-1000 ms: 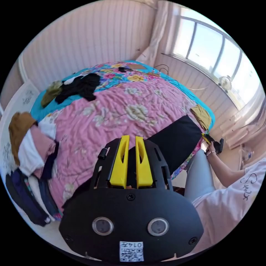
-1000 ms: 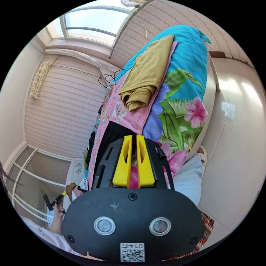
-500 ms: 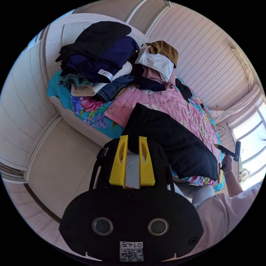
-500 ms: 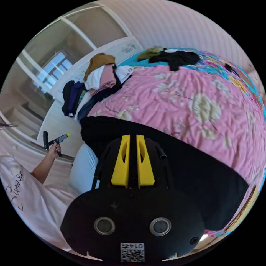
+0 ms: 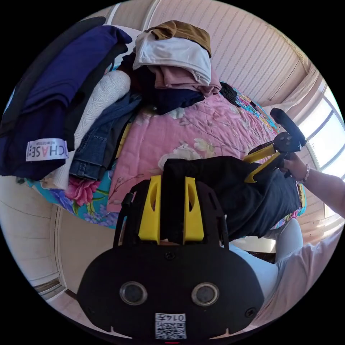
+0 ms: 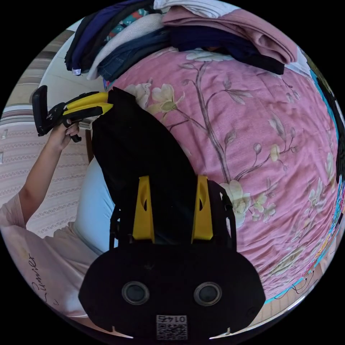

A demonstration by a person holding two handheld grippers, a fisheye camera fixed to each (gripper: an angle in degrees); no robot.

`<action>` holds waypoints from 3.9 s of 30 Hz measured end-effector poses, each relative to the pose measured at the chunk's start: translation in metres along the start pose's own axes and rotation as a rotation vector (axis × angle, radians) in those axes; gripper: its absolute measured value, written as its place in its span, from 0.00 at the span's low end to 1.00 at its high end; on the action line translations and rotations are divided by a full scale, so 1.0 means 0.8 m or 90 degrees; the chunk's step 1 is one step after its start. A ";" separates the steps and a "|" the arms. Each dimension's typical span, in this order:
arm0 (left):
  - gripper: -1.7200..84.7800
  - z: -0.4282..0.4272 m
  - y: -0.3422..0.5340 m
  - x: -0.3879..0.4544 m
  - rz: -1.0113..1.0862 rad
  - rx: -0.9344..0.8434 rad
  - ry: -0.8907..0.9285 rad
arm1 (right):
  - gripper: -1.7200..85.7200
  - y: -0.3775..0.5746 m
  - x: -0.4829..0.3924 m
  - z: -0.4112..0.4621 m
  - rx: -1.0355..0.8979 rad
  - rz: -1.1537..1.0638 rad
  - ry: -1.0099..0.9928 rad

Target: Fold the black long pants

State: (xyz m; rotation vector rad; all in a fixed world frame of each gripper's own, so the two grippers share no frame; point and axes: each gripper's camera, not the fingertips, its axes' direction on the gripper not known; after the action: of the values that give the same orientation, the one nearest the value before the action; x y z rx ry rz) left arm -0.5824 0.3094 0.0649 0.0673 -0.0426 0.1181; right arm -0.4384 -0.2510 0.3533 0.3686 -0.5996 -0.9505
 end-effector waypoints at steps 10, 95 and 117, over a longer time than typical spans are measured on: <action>0.10 0.012 -0.001 -0.033 0.052 -0.001 0.070 | 0.05 -0.047 -0.008 0.148 0.018 -0.022 0.005; 0.01 0.209 0.002 0.766 0.521 -0.083 0.166 | 0.05 0.942 0.109 -0.527 0.702 0.775 0.014; 0.10 0.333 -0.153 1.172 0.650 -0.084 0.272 | 0.04 1.470 0.066 -0.763 0.988 1.099 -0.104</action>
State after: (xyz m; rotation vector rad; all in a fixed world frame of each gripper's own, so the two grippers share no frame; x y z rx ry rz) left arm 0.3523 0.2786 0.3658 -0.1200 0.3489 1.1459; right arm 0.7255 0.3593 0.5310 0.8569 -1.3450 1.3247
